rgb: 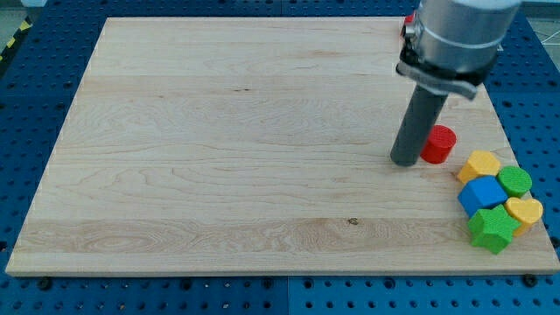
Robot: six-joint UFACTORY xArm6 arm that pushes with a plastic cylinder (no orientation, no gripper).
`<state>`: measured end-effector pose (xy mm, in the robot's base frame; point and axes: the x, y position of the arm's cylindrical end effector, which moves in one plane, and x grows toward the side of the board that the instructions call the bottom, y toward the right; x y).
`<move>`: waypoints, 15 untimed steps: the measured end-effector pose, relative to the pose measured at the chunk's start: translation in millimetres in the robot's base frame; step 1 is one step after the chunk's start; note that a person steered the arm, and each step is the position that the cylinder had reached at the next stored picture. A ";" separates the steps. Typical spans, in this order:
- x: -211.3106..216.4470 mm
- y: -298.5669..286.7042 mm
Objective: Move the red circle to the bottom of the blue triangle
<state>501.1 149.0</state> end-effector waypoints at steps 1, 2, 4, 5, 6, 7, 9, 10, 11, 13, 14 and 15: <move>11.0 27.3; -4.5 44.4; -75.7 44.1; -105.4 49.7; -122.1 64.7; -139.2 69.8; -137.7 72.3; -109.0 112.1; -120.6 135.4; -137.4 106.3; -155.6 95.0; -174.3 91.5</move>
<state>326.7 240.5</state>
